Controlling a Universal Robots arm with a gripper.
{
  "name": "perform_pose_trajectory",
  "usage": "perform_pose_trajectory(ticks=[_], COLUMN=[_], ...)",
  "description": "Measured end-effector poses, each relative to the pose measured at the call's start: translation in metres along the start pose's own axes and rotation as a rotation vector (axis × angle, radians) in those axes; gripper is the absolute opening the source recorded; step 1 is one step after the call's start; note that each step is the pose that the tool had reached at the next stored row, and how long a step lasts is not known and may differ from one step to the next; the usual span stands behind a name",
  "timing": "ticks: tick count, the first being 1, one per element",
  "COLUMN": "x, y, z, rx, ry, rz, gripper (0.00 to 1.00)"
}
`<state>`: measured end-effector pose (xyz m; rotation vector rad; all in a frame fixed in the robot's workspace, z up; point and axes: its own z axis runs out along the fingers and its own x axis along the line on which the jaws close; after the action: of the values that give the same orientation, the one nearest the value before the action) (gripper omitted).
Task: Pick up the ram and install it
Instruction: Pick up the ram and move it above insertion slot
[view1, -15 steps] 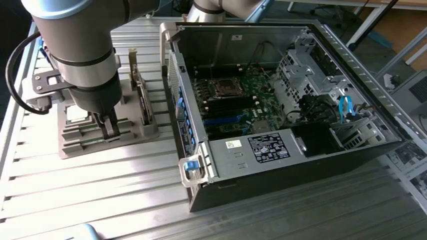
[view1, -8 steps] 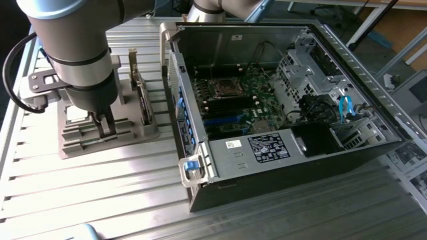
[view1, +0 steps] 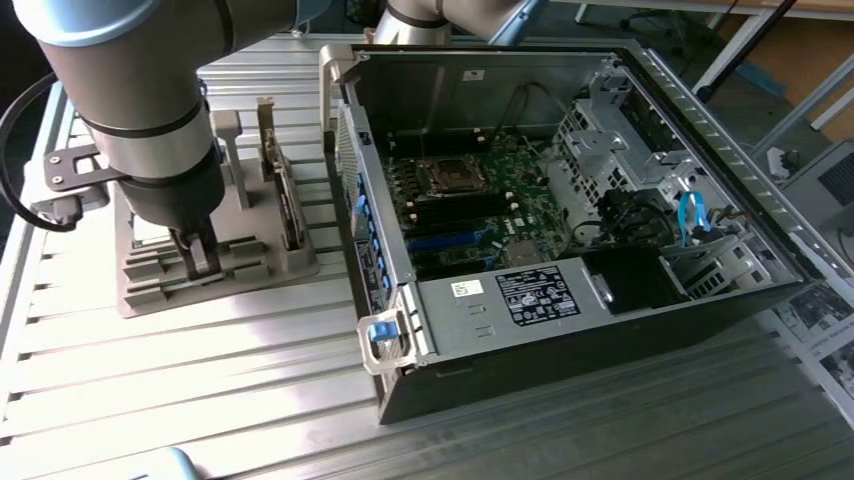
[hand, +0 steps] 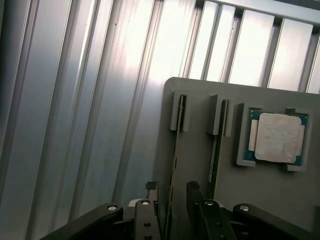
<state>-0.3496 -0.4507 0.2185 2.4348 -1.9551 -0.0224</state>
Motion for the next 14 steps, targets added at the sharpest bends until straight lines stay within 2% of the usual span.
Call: perform_pose_trajectory(ticks=[14], x=[-0.001], y=[0.0045], z=[0.0084], rx=[0.0], ry=[0.0], rz=[0.0], gripper=[0.36])
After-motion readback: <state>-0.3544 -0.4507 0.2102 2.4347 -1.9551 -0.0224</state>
